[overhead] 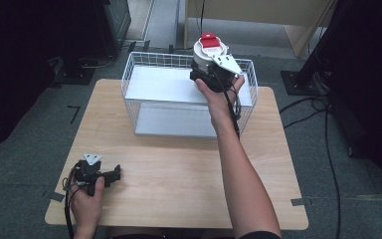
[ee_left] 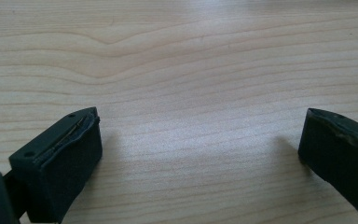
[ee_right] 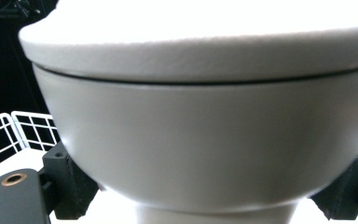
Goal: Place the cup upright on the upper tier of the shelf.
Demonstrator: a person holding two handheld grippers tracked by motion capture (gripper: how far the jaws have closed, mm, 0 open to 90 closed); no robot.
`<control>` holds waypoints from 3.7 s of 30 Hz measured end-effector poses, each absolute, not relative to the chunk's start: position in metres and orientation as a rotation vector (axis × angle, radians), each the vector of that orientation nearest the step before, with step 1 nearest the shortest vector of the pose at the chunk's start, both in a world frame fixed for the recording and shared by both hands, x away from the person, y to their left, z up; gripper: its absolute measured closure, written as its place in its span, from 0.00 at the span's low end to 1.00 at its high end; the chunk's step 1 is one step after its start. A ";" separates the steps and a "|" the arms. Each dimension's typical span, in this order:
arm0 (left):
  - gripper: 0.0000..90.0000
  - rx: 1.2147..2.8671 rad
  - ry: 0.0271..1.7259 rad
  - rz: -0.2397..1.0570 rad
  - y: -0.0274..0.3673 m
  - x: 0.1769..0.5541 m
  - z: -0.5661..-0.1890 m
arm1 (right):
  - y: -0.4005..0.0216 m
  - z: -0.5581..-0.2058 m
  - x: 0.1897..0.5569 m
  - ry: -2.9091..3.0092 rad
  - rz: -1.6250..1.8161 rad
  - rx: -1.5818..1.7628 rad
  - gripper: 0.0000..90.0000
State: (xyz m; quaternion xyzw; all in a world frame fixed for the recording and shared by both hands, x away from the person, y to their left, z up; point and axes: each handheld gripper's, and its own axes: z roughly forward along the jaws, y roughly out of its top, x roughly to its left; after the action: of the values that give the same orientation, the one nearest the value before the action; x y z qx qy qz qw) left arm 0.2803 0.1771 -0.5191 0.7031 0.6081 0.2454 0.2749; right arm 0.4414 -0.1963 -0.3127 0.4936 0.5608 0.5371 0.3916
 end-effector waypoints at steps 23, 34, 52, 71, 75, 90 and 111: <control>0.00 1.890 1.635 0.658 0.177 0.280 -0.519 | -0.211 -0.323 0.421 1.515 1.392 1.213 0.00; 0.00 1.893 1.634 0.660 0.177 0.280 -0.519 | -0.221 -0.328 0.399 1.497 1.404 1.194 0.00; 0.00 1.893 1.634 0.660 0.177 0.280 -0.519 | -0.247 -0.353 0.357 1.490 1.391 1.183 0.00; 0.00 1.894 1.634 0.658 0.177 0.280 -0.519 | -0.279 -0.389 0.312 1.524 1.325 1.194 0.00; 0.00 1.893 1.634 0.659 0.177 0.280 -0.519 | -0.287 -0.397 0.303 1.532 1.314 1.199 0.00; 0.00 1.892 1.635 0.659 0.177 0.280 -0.519 | -0.334 -0.443 0.261 1.529 1.263 1.301 0.00; 0.00 1.891 1.635 0.659 0.177 0.280 -0.519 | -0.386 -0.490 0.218 1.546 1.119 1.419 0.00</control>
State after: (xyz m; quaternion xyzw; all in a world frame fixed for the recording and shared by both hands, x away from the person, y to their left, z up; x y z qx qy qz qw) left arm 0.2802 0.1771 -0.5190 0.7033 0.6081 0.2451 0.2747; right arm 0.2183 -0.3856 -0.4896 0.5537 0.6032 0.4367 0.3727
